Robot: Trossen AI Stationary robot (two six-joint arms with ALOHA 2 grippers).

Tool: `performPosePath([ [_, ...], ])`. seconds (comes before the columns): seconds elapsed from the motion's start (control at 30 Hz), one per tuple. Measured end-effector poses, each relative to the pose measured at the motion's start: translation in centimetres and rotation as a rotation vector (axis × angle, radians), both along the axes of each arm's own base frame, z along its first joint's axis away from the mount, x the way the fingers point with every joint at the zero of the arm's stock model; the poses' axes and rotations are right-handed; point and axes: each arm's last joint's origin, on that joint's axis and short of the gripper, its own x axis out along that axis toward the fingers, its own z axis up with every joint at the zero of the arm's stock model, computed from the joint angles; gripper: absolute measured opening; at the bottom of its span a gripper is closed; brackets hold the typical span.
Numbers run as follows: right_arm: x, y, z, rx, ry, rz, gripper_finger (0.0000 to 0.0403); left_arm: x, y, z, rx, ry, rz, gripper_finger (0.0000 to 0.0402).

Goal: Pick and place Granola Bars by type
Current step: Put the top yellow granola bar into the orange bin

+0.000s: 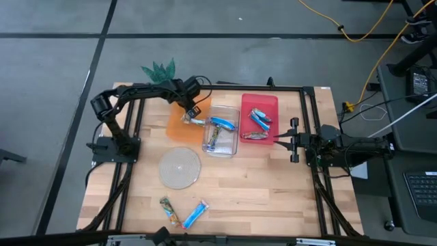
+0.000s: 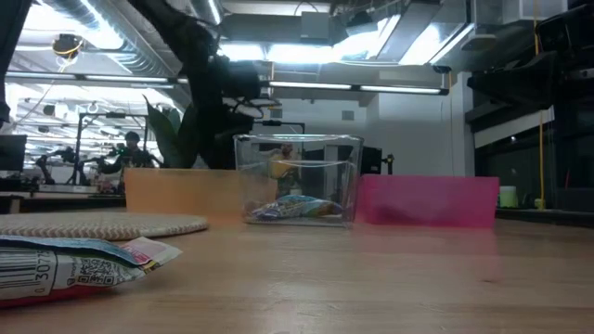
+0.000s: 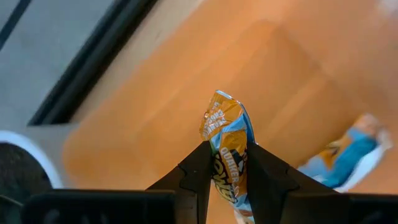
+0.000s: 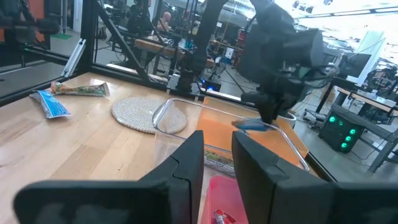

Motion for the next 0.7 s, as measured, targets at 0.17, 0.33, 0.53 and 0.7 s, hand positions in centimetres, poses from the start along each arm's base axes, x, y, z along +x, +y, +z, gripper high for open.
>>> performPosePath([
  [0.17,0.0,0.0,0.0,0.000,0.000,0.000,0.0087,-0.9,-0.3,-2.0,-0.058,-0.009,-0.002,0.0077],
  [0.33,0.0,0.0,0.0,0.000,0.000,0.000,0.0087,-1.4,-0.5,-3.4,-0.065,-0.025,-0.003,0.0078],
  [0.53,0.0,0.0,0.0,0.000,0.000,0.000,0.0087,-1.5,-0.6,-3.8,-0.079,-0.042,-0.011,0.0095],
  [0.7,0.0,0.0,0.0,0.000,0.000,0.000,0.0087,-1.4,-0.6,-3.7,-0.075,-0.049,-0.012,0.0122],
])
